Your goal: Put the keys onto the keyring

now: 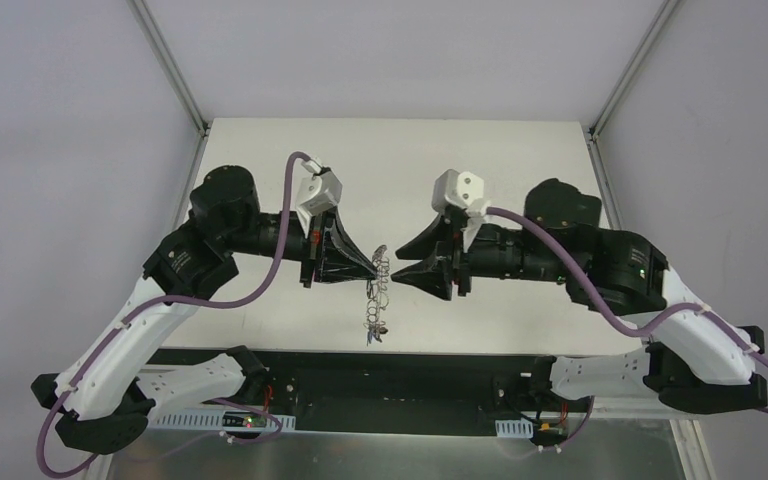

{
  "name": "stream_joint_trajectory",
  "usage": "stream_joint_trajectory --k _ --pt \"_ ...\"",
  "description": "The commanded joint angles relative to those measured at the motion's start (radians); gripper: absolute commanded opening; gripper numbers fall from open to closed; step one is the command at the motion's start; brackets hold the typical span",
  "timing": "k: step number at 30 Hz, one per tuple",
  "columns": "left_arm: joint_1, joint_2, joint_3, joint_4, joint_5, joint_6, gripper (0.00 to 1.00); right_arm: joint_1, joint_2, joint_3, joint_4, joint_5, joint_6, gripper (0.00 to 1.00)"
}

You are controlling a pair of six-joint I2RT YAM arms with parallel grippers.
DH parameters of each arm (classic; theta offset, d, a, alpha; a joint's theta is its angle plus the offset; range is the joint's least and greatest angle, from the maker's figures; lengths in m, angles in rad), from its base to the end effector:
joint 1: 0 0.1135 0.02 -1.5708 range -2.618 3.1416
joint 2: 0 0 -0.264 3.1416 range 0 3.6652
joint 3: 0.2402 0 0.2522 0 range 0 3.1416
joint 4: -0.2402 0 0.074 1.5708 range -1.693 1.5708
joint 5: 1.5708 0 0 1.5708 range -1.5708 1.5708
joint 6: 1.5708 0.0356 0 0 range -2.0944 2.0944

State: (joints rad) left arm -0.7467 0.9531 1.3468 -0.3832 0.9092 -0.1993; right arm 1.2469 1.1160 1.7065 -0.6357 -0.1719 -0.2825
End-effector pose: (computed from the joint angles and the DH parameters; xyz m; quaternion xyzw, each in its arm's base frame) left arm 0.1029 -0.1335 0.4791 0.4713 0.5241 -0.5659 0.4278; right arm 0.0525 0.1755 0.5320 -0.5414 0.4787 0.3742 0.5811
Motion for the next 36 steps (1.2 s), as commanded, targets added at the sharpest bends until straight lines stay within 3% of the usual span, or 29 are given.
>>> stream_joint_trajectory --k 1,15,24,36 --pt "-0.005 0.010 0.073 -0.134 -0.014 0.062 0.00 -0.013 0.044 0.049 -0.155 -0.033 -0.021 0.40" --pt "-0.005 0.055 0.135 -0.384 -0.042 0.122 0.00 -0.157 0.095 0.010 -0.125 -0.287 -0.021 0.36" --pt "-0.002 0.063 0.149 -0.423 -0.041 0.138 0.00 -0.211 0.099 -0.077 -0.004 -0.444 0.010 0.38" --pt "-0.004 0.077 0.156 -0.435 -0.038 0.146 0.00 -0.217 0.146 -0.081 0.052 -0.528 0.000 0.40"
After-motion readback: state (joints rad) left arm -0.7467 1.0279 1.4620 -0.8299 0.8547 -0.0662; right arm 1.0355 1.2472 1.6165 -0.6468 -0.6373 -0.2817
